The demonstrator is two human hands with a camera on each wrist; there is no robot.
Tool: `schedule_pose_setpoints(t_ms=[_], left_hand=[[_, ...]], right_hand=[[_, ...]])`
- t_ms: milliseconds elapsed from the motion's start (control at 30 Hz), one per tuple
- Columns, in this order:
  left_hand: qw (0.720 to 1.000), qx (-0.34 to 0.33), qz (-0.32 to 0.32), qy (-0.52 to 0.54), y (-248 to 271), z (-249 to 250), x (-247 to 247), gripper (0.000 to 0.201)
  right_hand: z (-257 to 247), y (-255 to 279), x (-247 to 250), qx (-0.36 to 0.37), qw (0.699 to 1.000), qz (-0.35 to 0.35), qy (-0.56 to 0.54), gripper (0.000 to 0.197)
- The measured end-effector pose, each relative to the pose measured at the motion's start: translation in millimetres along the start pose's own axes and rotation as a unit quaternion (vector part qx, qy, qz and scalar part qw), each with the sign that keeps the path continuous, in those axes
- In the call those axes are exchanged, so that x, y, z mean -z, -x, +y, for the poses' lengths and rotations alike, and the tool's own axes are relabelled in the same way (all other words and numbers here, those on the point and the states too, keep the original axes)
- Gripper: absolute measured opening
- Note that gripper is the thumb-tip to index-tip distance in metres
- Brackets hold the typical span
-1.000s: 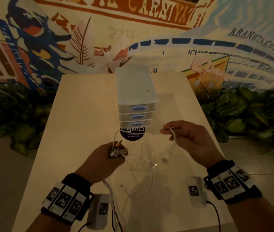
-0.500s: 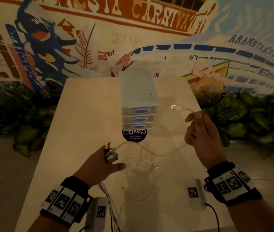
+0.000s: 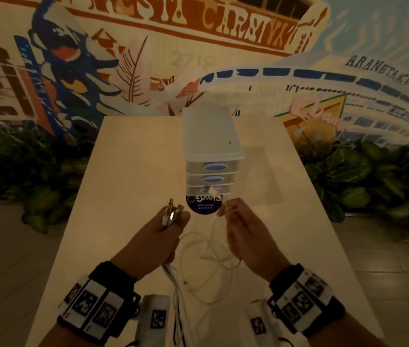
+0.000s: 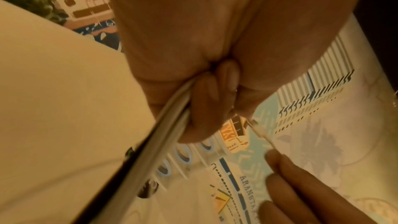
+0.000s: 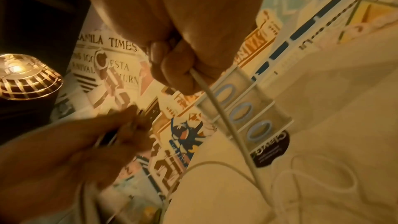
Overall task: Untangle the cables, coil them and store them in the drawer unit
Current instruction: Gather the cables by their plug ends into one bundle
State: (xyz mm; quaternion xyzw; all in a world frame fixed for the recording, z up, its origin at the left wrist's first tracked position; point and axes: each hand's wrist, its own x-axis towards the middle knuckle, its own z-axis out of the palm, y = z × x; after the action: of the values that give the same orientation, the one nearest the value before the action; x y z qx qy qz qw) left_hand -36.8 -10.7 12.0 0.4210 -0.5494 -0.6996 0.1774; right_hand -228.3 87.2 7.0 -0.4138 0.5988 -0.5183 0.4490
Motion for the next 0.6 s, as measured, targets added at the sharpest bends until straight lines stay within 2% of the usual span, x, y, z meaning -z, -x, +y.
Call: schedule_pose_setpoints(t_ms=[67,133,233,367,433,500,600], left_hand=[[0.998,-0.019,-0.015,0.056,3.5,9.0,-8.3,0.033],[0.996,-0.024,-0.022,0.088,6.6,16.6,-12.7,0.02],[0.998,-0.024,-0.008,0.063,7.9,22.7,-11.2,0.021],[0.999,-0.02,-0.013,0.032,9.7,28.2,-4.0,0.037],[0.999,-0.034,-0.003,0.026,11.5,30.2,-1.1,0.046],[0.996,-0.059,0.023,0.059,12.5,33.8,2.6,0.043],[0.987,-0.072,0.048,0.136,10.0,41.1,12.3,0.028]], right_hand=[[2.8,3.6,-18.4,-0.001,0.999,-0.051,0.017,0.024],[4.2,6.0,-32.9,0.012,0.994,-0.095,0.048,0.027],[0.4,6.5,-42.8,0.072,0.981,-0.141,0.111,0.028],[-11.1,4.5,-40.8,0.133,0.965,-0.152,0.17,0.011],[-10.1,2.8,-35.2,0.111,0.962,-0.167,0.185,0.02],[-4.4,2.6,-25.4,0.096,0.951,-0.183,0.231,0.038],[12.5,5.5,1.9,0.113,0.933,-0.162,0.3,0.036]])
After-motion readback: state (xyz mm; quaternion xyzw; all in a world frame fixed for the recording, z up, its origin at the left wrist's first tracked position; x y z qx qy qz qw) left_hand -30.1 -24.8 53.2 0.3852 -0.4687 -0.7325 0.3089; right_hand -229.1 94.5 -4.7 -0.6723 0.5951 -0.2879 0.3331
